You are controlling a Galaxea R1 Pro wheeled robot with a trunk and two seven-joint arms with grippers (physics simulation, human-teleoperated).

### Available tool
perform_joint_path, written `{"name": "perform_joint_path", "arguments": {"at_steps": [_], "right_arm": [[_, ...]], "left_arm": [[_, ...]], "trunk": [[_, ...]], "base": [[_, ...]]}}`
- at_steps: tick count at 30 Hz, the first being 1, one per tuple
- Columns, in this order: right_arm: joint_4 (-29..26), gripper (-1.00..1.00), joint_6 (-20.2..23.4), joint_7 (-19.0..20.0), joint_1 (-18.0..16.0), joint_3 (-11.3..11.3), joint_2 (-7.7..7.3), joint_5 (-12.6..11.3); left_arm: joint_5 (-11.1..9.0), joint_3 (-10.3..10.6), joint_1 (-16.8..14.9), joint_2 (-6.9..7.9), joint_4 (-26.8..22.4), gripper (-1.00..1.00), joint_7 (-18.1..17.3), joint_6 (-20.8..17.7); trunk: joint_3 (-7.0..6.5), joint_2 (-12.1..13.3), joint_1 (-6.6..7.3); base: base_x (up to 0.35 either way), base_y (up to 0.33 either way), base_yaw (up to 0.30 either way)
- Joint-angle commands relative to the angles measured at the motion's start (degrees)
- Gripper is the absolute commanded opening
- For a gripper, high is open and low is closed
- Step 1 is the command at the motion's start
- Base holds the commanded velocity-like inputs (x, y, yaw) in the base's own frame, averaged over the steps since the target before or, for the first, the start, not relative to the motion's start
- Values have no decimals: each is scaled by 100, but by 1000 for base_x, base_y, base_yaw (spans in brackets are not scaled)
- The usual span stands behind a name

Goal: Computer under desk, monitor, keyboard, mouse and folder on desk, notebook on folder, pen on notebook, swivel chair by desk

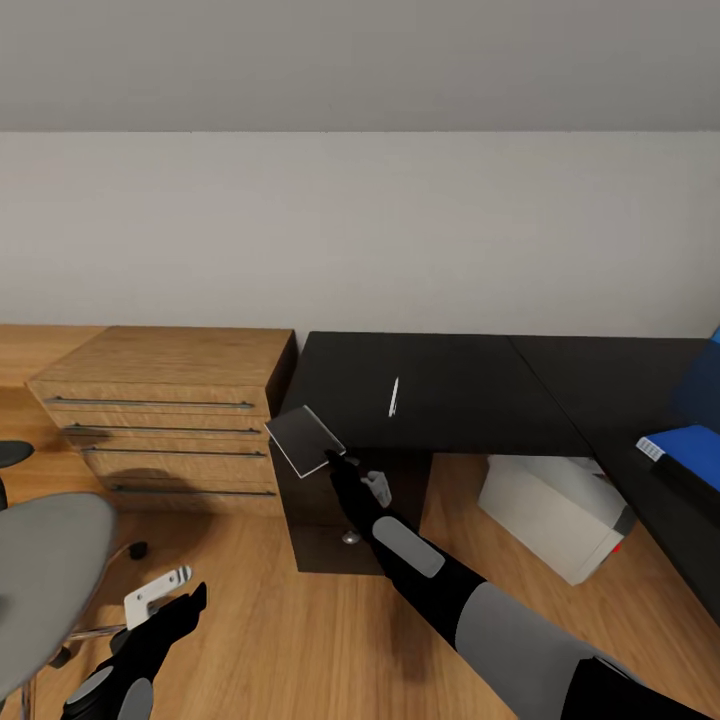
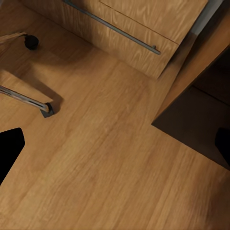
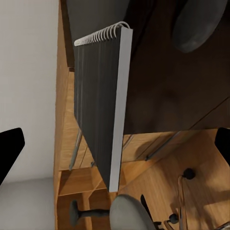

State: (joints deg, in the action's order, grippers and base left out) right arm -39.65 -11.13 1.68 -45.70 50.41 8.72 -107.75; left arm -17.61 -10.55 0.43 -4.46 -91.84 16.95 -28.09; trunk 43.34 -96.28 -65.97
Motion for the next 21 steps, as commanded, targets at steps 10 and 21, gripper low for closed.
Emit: {"name": "perform_joint_path", "arguments": {"at_steps": [10,21], "right_arm": [[3,100,-38,14,-9,39,-2,-62],[9,100,-38,9,-9,44,6,-54]], "left_arm": [[-67,-25,1,-8,-27,100,45,-12],[-62,-22,1,-3,-22,100,45,-24]], "trunk": [[183,-404,-220],[273,-604,-329]], "base": [[0,0,0],[0,0,0]]}}
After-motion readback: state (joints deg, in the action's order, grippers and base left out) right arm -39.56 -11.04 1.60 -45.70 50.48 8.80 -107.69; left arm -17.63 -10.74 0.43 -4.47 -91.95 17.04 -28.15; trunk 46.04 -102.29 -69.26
